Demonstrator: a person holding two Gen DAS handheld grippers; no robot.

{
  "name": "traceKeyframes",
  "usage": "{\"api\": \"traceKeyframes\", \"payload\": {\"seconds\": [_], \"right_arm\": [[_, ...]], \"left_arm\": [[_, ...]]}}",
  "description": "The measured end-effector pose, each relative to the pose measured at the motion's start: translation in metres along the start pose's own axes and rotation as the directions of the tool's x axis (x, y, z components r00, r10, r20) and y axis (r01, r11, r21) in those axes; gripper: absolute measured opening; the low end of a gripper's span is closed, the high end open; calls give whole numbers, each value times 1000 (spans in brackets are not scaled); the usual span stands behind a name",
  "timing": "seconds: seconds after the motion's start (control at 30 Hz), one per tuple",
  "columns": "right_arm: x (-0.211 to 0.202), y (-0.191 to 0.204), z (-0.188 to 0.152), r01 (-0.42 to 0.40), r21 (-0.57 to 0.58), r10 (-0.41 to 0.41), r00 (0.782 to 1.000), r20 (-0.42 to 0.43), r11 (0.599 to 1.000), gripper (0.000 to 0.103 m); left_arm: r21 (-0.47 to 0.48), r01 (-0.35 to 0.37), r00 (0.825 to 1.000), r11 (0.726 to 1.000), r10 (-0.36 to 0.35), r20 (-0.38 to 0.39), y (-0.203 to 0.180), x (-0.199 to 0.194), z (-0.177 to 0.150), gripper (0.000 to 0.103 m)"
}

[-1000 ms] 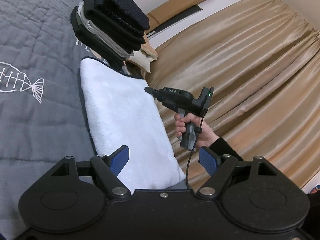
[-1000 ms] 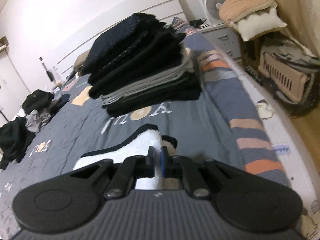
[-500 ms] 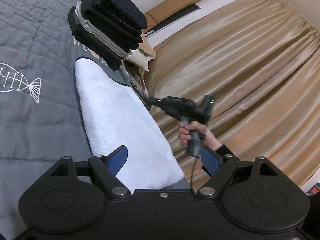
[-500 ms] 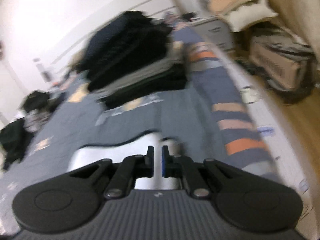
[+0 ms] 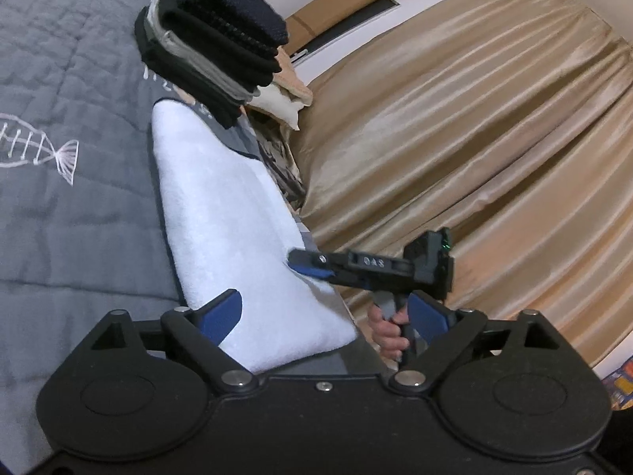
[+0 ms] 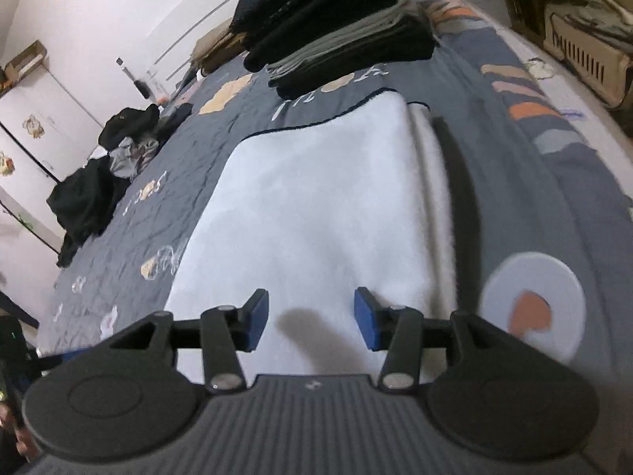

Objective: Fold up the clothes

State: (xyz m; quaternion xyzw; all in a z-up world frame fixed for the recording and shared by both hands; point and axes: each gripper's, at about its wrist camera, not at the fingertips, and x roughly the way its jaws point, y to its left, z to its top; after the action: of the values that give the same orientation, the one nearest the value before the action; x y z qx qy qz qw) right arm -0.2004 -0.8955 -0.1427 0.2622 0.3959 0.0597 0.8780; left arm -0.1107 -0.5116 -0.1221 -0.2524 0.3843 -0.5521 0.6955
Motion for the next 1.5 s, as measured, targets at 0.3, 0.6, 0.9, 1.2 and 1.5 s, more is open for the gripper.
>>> {"api": "traceKeyframes", "payload": {"seconds": [0.3, 0.6, 0.9, 1.2, 1.5], "right_arm": [[-35, 14, -37, 142, -98, -142, 990, 5, 985, 48], [-55, 50, -63, 306, -156, -304, 952, 37, 939, 59], [-97, 93, -76, 358, -121, -355, 934, 44, 926, 69], [-147, 139, -84, 359, -107, -350, 932, 90, 927, 74], [-171, 170, -96, 367, -142, -354, 929, 113, 919, 79]], "left_arm": [[49, -165, 986, 985, 163, 27, -37, -16, -9, 103], [233, -347, 931, 908, 364, -32, -89, -12, -20, 103], [358, -508, 837, 783, 547, -8, -130, -9, -33, 103], [398, -577, 777, 713, 629, 0, -155, -13, -28, 103], [435, -624, 732, 648, 681, 36, -181, -24, -25, 103]]}}
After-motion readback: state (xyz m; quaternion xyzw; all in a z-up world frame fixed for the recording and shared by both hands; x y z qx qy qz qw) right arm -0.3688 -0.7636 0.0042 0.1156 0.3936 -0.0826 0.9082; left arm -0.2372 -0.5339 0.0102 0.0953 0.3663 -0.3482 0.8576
